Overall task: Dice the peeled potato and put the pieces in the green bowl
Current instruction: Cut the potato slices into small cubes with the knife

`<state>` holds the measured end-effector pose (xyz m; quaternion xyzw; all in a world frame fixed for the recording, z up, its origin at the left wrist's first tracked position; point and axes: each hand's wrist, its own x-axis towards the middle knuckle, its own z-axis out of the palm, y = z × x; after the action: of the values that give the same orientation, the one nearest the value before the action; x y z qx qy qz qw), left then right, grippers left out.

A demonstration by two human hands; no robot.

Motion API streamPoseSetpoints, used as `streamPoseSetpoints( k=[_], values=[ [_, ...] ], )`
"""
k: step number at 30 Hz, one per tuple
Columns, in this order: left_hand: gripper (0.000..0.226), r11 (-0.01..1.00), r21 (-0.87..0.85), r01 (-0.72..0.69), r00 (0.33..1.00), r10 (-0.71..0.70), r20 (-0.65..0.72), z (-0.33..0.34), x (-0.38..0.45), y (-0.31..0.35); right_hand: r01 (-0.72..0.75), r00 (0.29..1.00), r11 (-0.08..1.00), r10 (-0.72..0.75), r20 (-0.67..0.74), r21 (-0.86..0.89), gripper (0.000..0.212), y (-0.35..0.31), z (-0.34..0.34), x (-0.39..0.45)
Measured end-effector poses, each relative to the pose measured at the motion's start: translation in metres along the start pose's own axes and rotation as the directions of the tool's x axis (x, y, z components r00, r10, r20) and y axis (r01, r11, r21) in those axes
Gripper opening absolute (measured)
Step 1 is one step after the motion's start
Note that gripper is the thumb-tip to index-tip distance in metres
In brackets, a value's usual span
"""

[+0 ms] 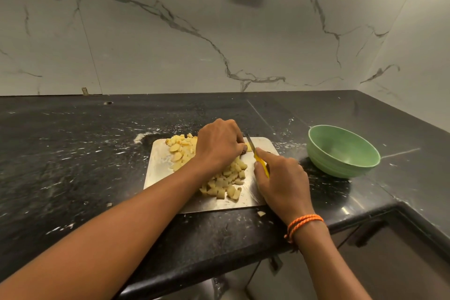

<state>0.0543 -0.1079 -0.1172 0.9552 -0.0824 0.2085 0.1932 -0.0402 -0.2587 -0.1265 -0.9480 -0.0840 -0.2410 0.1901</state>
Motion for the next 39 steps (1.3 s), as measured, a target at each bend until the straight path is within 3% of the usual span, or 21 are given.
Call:
streamPoseSetpoints(
  k=[3,11,18,24,32,39],
  values=[
    [0.021,1.0,0.0,0.006,1.0,-0.006,-0.013,0.001,-0.001,0.0,0.009,0.998,0.999,-0.006,0.062,-0.04,0.038,-0.001,0.0,-0.001],
    [0.022,1.0,0.028,-0.014,1.0,0.015,-0.024,0.001,0.0,-0.003,-0.021,0.999,0.997,0.018,0.049,0.069,0.04,0.008,-0.012,-0.042],
    [0.015,0.996,-0.08,0.05,0.999,-0.051,-0.011,-0.007,0.005,-0.014,-0.016,0.992,0.986,0.037,-0.123,0.167,0.04,0.005,-0.013,-0.03],
    [0.02,0.995,-0.083,0.059,0.991,-0.048,0.127,-0.011,0.01,-0.02,0.064,0.998,0.995,-0.062,-0.022,0.082,0.039,-0.003,0.006,0.005],
    [0.023,0.998,-0.011,0.068,0.992,-0.067,0.105,-0.009,0.007,-0.011,0.096,0.991,0.994,-0.1,0.089,0.048,0.041,0.006,0.011,0.005],
    [0.024,0.998,-0.033,0.061,0.991,-0.057,0.118,-0.007,0.007,-0.012,0.071,0.994,0.992,-0.079,0.078,0.105,0.04,0.018,-0.013,-0.026]
  ],
)
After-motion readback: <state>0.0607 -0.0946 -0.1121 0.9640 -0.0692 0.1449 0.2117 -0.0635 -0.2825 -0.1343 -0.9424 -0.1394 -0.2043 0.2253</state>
